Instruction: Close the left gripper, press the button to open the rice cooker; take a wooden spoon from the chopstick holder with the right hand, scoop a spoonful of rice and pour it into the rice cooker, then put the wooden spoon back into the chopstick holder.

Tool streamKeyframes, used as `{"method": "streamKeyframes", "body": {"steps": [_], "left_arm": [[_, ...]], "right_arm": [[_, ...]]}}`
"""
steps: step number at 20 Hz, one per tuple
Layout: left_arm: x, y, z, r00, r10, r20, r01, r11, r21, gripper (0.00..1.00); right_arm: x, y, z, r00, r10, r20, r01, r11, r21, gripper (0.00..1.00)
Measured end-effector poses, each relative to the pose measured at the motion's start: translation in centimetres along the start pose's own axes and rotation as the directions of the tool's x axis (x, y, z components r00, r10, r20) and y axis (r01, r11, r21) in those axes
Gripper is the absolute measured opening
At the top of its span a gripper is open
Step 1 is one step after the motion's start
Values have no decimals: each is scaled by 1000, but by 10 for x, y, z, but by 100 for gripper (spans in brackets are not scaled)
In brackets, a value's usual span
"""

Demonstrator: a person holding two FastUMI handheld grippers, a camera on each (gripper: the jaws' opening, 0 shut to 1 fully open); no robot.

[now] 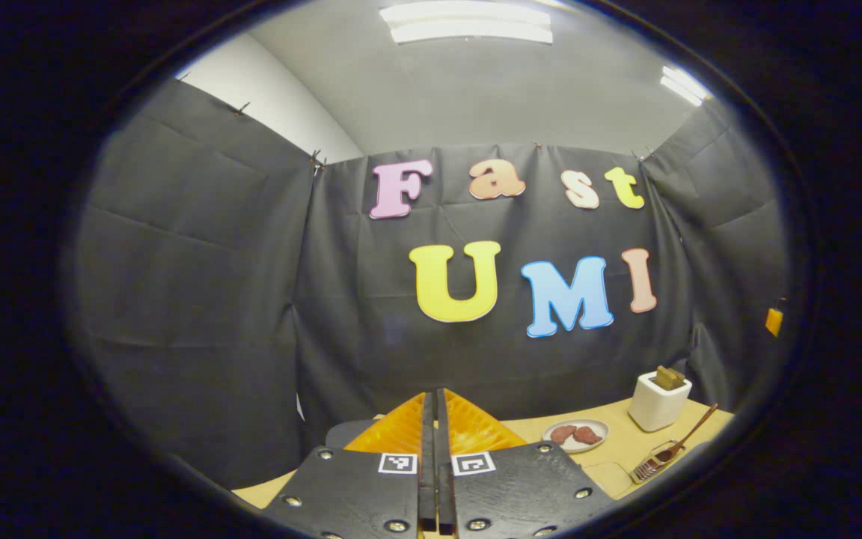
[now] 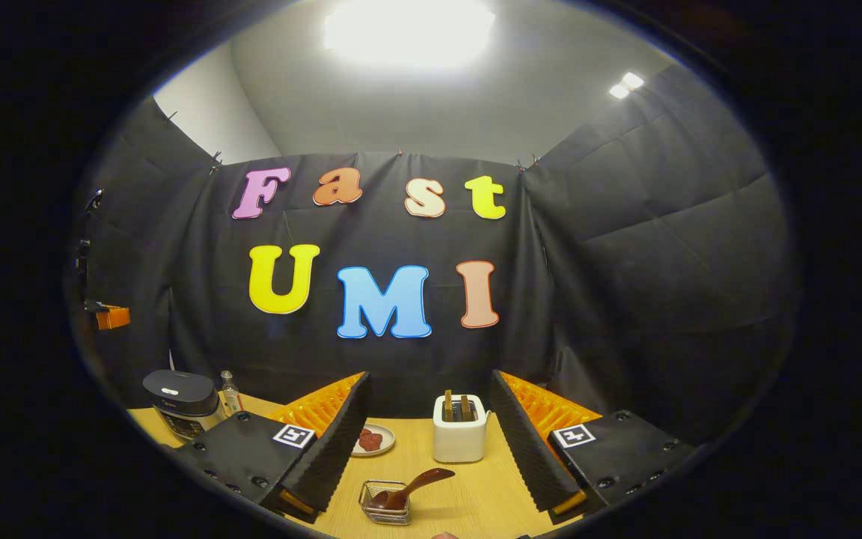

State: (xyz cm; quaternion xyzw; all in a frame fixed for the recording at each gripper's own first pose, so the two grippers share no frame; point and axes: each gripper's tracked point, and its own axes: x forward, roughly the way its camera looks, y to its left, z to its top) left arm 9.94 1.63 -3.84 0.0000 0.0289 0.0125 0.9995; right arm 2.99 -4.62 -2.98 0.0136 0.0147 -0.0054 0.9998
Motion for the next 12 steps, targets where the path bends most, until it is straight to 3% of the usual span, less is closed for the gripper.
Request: {"method": "streamKeyframes", "body": {"steps": [2,3,12], "left_arm": [[21,12,-23,999,-7,-40,7,1000,-6,0],[31,17,-35,998,-14,-60,13,1000,-13,5],[102,42,-140,975,-56,-216,42,997,-68,2]], "right_arm": [[5,5,1,1000,-25,0,25,1000,-14,99],[7,9,0,999,-32,-1,32,999,-20,99],[24,43,-5,997,-75,-31,72,993,-89,99]]}}
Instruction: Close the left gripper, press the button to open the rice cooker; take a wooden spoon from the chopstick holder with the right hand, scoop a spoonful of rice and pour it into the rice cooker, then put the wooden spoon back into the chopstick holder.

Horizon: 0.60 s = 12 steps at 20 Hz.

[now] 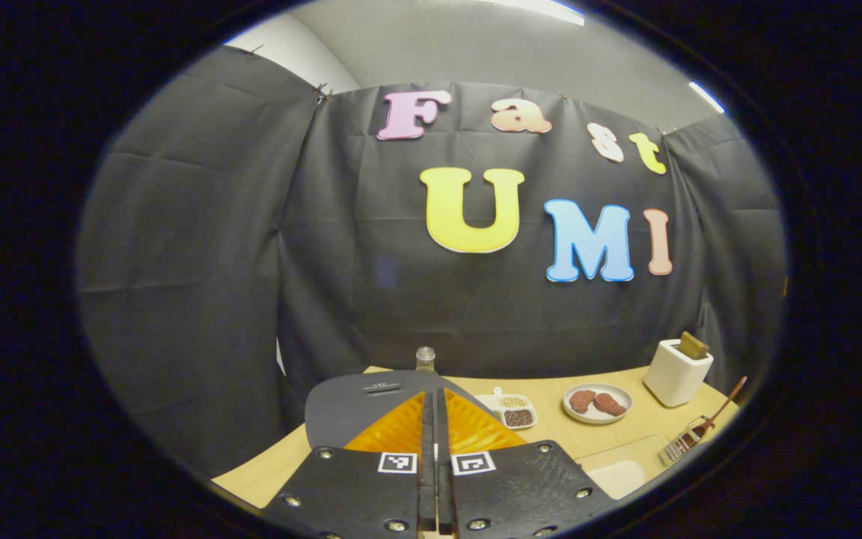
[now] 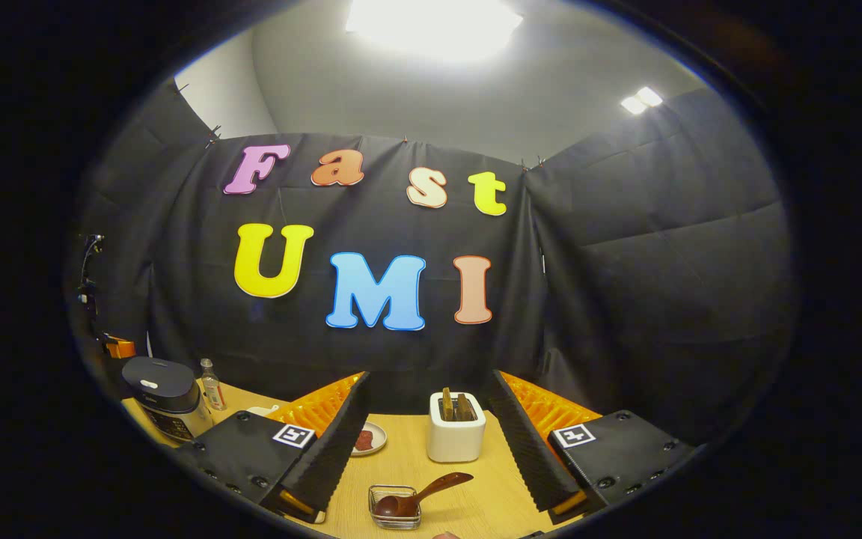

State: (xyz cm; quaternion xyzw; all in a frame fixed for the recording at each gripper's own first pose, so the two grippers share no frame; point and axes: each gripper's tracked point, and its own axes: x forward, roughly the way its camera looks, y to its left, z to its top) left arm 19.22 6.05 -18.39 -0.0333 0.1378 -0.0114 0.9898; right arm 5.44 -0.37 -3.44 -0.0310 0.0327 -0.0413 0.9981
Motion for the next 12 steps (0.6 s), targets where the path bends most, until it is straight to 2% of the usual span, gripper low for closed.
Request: {"method": "streamKeyframes", "body": {"steps": [1,5,7,10,12], "left_arm": [[6,2,-10,1000,-5,-18,5,1000,-2,0],[25,3,-52,996,-17,-88,17,1000,-10,2],[29,4,-62,994,-19,-109,18,1000,-6,2],[30,1,-83,988,-20,-153,20,1000,-4,2],[31,1,-87,989,-18,-145,18,1000,3,3]], "right_arm": [[1,3,1,1000,-3,0,3,1000,-6,99],[4,12,0,1000,-6,-9,6,1000,-20,100],[3,10,1,1000,-16,-7,15,999,-31,97],[3,7,-3,999,-28,-20,28,999,-28,99],[1,0,-5,999,-42,-27,41,999,-32,98]]}}
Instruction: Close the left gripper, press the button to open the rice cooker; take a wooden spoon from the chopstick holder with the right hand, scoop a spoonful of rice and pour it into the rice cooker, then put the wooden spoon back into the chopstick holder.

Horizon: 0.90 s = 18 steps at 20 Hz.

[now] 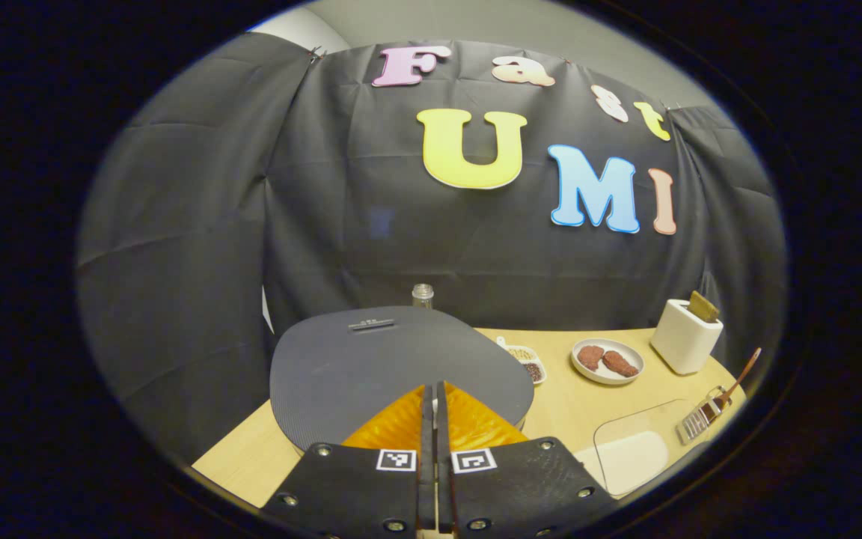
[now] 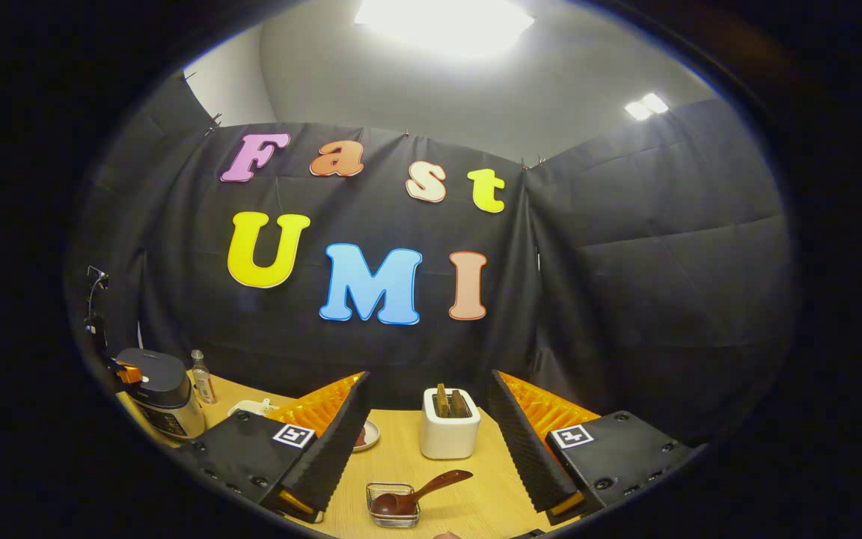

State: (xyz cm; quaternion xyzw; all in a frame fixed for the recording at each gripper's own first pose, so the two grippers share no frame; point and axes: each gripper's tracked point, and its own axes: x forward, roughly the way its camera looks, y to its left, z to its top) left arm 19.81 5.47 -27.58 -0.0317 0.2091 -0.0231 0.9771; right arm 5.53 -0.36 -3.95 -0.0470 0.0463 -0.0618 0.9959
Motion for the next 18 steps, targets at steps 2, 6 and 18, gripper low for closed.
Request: {"method": "streamKeyframes", "body": {"steps": [2,6,18], "left_arm": [[-1,1,-6,1000,3,-6,-3,1000,-3,4],[-3,0,-13,1000,-4,-2,4,1000,-20,3],[-36,14,119,961,85,261,-90,996,8,0]], "right_arm": [[0,-4,-2,1000,-7,-7,7,1000,2,99],[-3,-5,1,1000,-3,-1,3,1000,-7,99],[-6,-15,5,1000,21,20,-21,1000,10,97]]}}
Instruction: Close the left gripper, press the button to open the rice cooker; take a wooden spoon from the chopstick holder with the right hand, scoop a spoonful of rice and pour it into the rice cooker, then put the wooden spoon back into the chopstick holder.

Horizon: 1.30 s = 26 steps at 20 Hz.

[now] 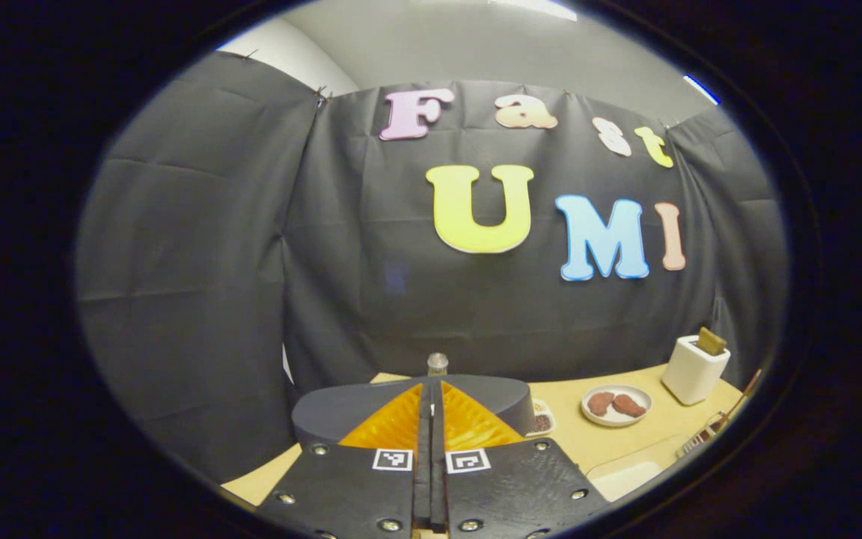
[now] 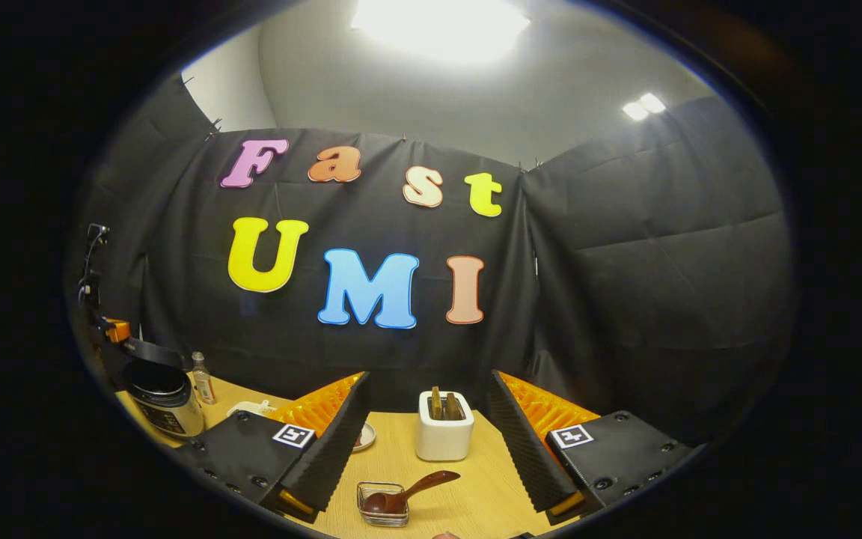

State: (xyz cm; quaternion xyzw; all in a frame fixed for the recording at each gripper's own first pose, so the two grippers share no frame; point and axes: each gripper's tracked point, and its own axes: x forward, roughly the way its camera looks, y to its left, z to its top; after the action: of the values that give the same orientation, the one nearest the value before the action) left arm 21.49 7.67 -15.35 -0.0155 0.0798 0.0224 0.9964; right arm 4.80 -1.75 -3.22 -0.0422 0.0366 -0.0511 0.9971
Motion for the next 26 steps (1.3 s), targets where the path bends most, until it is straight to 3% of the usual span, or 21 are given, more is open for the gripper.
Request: {"method": "streamKeyframes", "body": {"steps": [7,8,12,18,26], "left_arm": [[-58,-11,89,986,-12,169,13,1000,-6,0],[-69,-15,99,982,-21,190,23,1000,-5,6],[-106,-23,131,968,-35,248,33,999,12,78],[-146,-22,136,968,-9,251,6,1000,16,80],[-175,-4,130,974,47,221,-53,998,21,80]], "right_arm": [[13,-1,-17,999,22,-29,-21,1000,18,99],[15,-2,-20,999,21,-35,-21,1000,18,98],[32,-3,-41,997,36,-75,-33,998,45,99],[54,-4,-86,983,63,-170,-47,994,96,99],[68,-8,-152,946,82,-313,-25,983,181,98]]}}
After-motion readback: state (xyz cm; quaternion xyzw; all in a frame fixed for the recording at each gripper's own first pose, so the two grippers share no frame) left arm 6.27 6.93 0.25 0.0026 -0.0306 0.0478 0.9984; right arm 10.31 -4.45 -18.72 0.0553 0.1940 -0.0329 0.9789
